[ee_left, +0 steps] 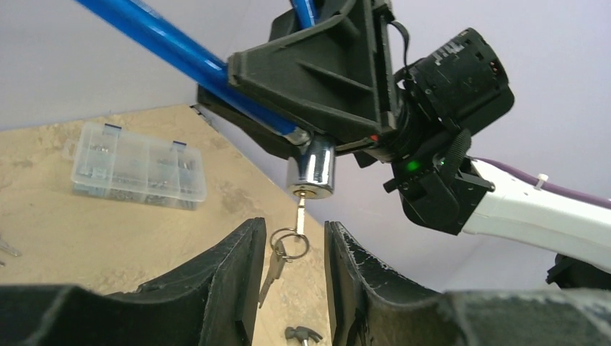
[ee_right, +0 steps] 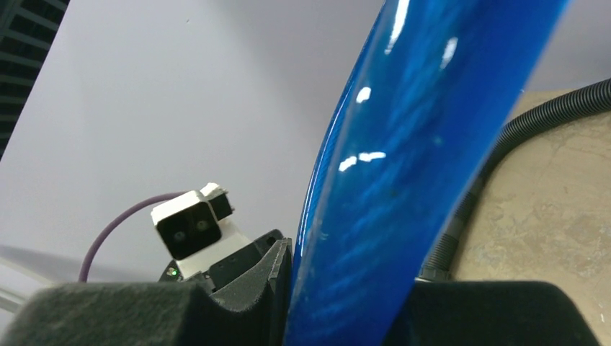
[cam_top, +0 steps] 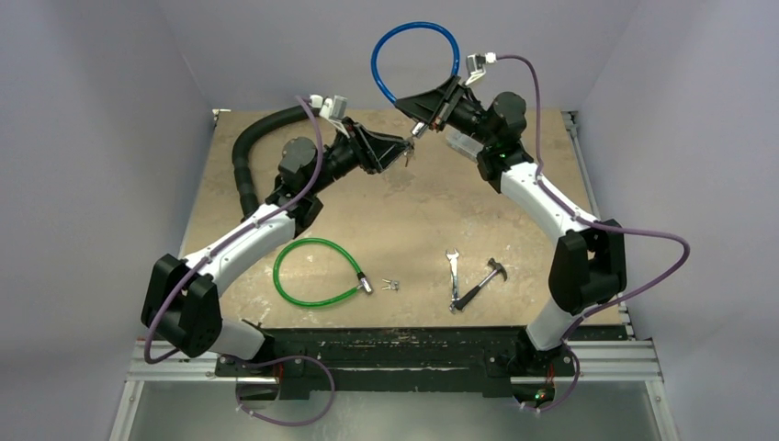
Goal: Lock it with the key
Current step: Lock the lock.
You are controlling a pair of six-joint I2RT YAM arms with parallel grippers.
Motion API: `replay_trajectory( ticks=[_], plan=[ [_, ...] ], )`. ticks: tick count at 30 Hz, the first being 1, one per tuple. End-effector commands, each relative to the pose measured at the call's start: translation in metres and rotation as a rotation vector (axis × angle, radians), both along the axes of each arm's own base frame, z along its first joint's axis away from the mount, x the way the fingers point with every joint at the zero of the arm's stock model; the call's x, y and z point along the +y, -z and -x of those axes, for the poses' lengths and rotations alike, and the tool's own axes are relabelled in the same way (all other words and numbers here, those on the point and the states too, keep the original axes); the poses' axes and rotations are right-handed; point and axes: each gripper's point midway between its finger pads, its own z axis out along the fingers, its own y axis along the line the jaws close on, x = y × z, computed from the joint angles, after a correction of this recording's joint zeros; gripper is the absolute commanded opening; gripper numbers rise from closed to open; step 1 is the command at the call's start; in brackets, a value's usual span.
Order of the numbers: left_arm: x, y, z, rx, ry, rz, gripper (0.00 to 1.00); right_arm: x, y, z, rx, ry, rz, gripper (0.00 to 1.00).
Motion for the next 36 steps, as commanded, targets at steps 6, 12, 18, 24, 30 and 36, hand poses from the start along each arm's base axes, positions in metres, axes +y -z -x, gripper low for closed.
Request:
replay_trajectory(
  ticks=[6,12,18,24,30,36],
  plan=[
    [-0.004,-0.03,-0.006,-0.029,0.028,0.132,0.34,-0.001,-0.05,0.031,-0.168,-0.028,-0.059,0.0],
    [-0.011,-0.033,0.009,-0.032,0.132,0.171,0.04,0.001,-0.051,0.032,-0.176,-0.042,-0.067,0.0],
    [-0.02,-0.036,0.029,-0.001,0.281,0.212,0.0,0.002,-0.057,0.037,-0.221,-0.068,-0.085,0.0],
    [-0.018,-0.031,0.032,0.079,0.332,0.232,0.0,-0.001,-0.066,0.049,-0.283,-0.098,-0.111,0.0],
    [-0.02,-0.025,0.04,0.141,0.461,0.278,0.0,-0.006,-0.074,0.05,-0.313,-0.09,-0.134,0.0],
    [-0.023,-0.021,0.045,0.179,0.498,0.28,0.0,-0.011,-0.085,0.053,-0.352,-0.098,-0.155,0.0]
  ],
)
